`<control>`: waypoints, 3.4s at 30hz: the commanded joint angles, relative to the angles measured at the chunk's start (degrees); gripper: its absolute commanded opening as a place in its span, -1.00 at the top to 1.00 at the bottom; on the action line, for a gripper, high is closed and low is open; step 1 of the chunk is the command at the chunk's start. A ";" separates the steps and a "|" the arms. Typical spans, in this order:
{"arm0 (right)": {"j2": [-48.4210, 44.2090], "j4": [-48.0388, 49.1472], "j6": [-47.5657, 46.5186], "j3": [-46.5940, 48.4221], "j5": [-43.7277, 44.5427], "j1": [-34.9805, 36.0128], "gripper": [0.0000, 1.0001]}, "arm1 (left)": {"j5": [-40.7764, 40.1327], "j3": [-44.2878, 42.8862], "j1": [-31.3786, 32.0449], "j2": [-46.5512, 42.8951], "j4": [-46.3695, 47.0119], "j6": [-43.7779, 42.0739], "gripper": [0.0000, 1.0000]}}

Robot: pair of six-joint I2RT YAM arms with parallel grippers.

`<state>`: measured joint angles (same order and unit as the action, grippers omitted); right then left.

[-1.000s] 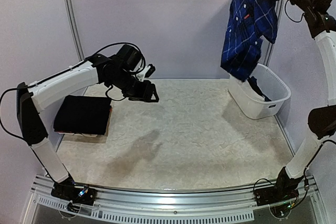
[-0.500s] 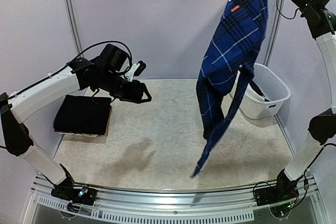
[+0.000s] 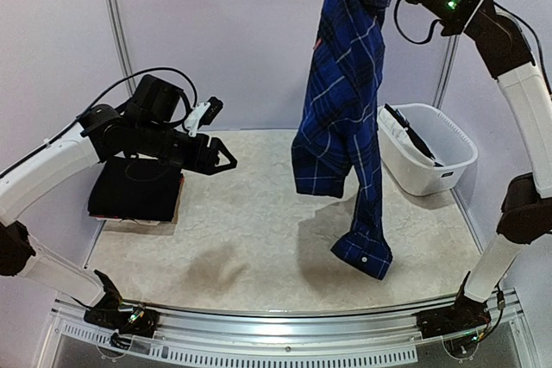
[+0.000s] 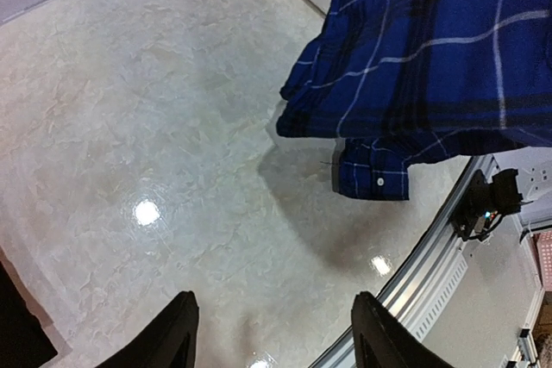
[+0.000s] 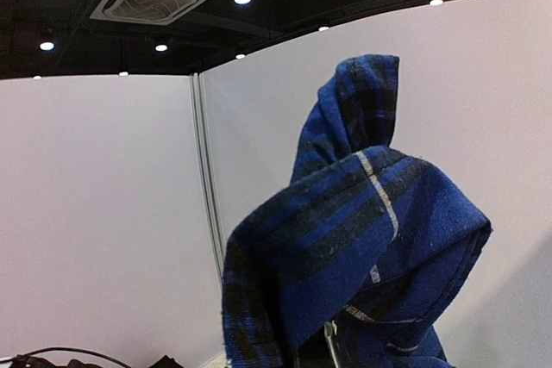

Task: Fold and stack the mixed laundry pile
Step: Place the crumpled shirt at the center of the board, then pick up the crumpled shirt from the center of the board.

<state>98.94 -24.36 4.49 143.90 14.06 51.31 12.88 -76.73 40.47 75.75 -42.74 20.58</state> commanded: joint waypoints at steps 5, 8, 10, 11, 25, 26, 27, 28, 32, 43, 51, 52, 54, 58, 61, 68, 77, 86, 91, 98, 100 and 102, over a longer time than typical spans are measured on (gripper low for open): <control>5.29 5.48 -14.34 5.69 22.03 8.19 1.00 | -2.06 1.63 1.02 -5.10 -2.58 -0.55 -0.22; 5.09 0.22 -15.78 3.25 29.98 7.61 1.00 | -2.79 3.10 1.02 -6.69 -2.99 0.14 -0.23; 3.47 -5.88 -12.66 -1.53 32.72 4.43 1.00 | -2.72 3.60 1.02 -6.98 -3.53 0.77 -0.22; 1.80 -9.26 -9.39 -5.24 31.35 1.74 1.00 | -2.77 3.80 1.02 -7.08 -3.90 1.04 -0.22; -8.56 -19.51 23.71 -54.78 -3.40 -27.90 1.00 | -3.13 5.01 1.92 -3.74 -6.60 2.89 -0.16; -7.79 -20.19 23.43 -54.93 -4.25 -28.36 1.00 | -3.26 5.05 2.10 -3.47 -6.71 2.98 -0.16; -6.59 -20.68 23.25 -54.95 -4.99 -28.80 1.00 | -3.49 5.09 2.22 -3.21 -6.94 3.06 -0.16; -5.98 -20.94 22.84 -54.91 -5.68 -29.26 1.00 | -3.60 5.17 2.31 -2.92 -7.10 3.06 -0.16; -4.02 -22.48 21.82 -54.20 -6.57 -31.27 1.00 | -4.49 5.36 3.05 -1.52 -8.24 3.16 -0.14; -4.37 -28.25 18.06 -53.10 -6.72 -37.15 0.42 | -6.14 6.68 5.61 0.63 -7.56 3.96 -0.12; -8.11 -31.46 14.75 -52.36 -10.47 -37.72 -0.61 | -5.80 5.30 7.26 4.50 -6.24 3.25 -0.12; -8.60 -31.85 14.48 -52.40 -11.30 -37.69 -0.70 | -5.81 4.97 7.54 5.22 -6.07 3.00 -0.13; -9.75 -32.98 14.06 -52.32 -12.93 -37.64 -0.83 | -6.29 3.66 8.93 7.06 -6.41 1.99 -0.12; -13.09 -35.87 13.47 -53.10 -15.91 -37.71 -0.97 | -6.87 -0.80 13.73 12.37 -8.49 -1.07 -0.12; -16.48 -37.63 12.97 -55.48 -15.86 -37.68 -0.97 | -7.24 -4.50 17.66 16.35 -9.15 -2.97 -0.12; -26.13 -37.68 11.08 -62.58 -20.14 -37.73 -0.98 | -6.41 -16.00 24.83 30.07 -11.79 -7.43 -0.12; -38.70 -29.40 14.46 -77.95 -32.90 -37.76 -0.98 | -9.63 -25.22 29.21 44.59 -10.64 -11.83 -0.08; -50.26 -24.47 12.88 -87.78 -39.82 -37.67 -0.98 | -17.19 -22.79 29.23 49.27 -3.81 -12.06 -0.08; -56.25 -21.91 8.40 -94.63 -46.82 -36.98 -0.98 | -20.59 -15.07 29.16 42.14 -2.04 -8.99 -0.06; -58.86 -12.11 7.82 -99.24 -43.76 -26.06 -0.98 | -24.17 6.03 26.67 24.39 0.80 -1.08 -0.08; -55.81 -10.18 6.87 -98.76 -39.18 -18.71 -0.97 | -23.79 10.17 25.34 20.66 1.76 1.82 -0.08; -50.26 -8.99 4.67 -98.15 -34.83 -11.66 -0.97 | -22.60 13.98 23.72 17.16 3.55 4.99 -0.09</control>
<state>41.95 -39.66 12.58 45.34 -28.16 29.34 -9.34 -68.82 67.31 98.00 -43.22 18.28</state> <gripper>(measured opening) 0.989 0.543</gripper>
